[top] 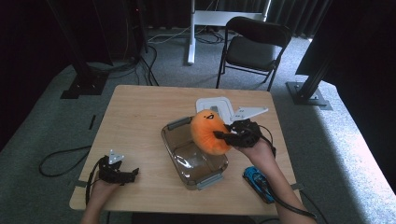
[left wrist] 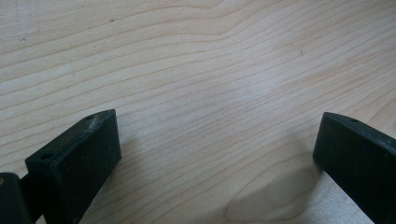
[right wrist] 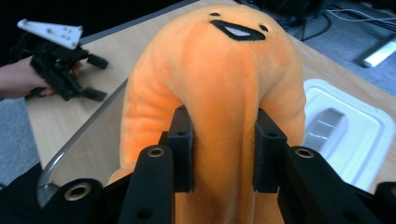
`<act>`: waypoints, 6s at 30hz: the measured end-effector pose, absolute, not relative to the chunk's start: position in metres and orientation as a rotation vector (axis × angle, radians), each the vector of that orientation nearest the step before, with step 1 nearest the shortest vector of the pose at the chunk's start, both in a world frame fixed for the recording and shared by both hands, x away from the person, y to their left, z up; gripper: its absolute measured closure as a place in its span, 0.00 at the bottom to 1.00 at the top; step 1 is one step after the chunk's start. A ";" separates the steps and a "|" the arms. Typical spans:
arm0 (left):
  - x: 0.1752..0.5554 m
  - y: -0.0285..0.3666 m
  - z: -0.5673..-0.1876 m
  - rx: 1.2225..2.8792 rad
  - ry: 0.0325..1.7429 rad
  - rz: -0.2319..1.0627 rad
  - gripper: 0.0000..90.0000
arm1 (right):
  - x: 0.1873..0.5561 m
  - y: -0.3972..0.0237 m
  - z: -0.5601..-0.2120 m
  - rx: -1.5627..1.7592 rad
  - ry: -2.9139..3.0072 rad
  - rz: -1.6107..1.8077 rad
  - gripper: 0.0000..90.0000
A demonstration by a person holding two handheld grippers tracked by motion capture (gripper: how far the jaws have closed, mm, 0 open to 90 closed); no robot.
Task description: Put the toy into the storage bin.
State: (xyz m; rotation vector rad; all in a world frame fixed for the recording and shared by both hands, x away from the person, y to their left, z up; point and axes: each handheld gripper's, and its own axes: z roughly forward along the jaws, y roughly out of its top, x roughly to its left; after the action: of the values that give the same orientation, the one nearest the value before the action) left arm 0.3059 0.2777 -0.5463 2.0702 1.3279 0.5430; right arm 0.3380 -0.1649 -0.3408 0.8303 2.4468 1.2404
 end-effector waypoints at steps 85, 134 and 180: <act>0.306 0.278 -0.546 2.070 1.325 0.540 0.01 | 0.337 -0.102 -0.413 0.735 2.809 0.966 0.45; 0.306 0.278 -0.546 2.072 1.323 0.541 0.01 | 0.333 -0.206 -0.394 1.034 2.464 1.167 0.15; 0.306 0.278 -0.546 2.074 1.323 0.540 0.01 | 0.288 -0.296 -0.504 1.385 2.433 0.902 0.15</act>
State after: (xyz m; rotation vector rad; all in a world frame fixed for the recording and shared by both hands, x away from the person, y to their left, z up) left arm 0.3059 0.2781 -0.5463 2.0736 1.3233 0.5400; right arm 0.2877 -0.2962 -0.5044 1.3846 2.4334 0.9021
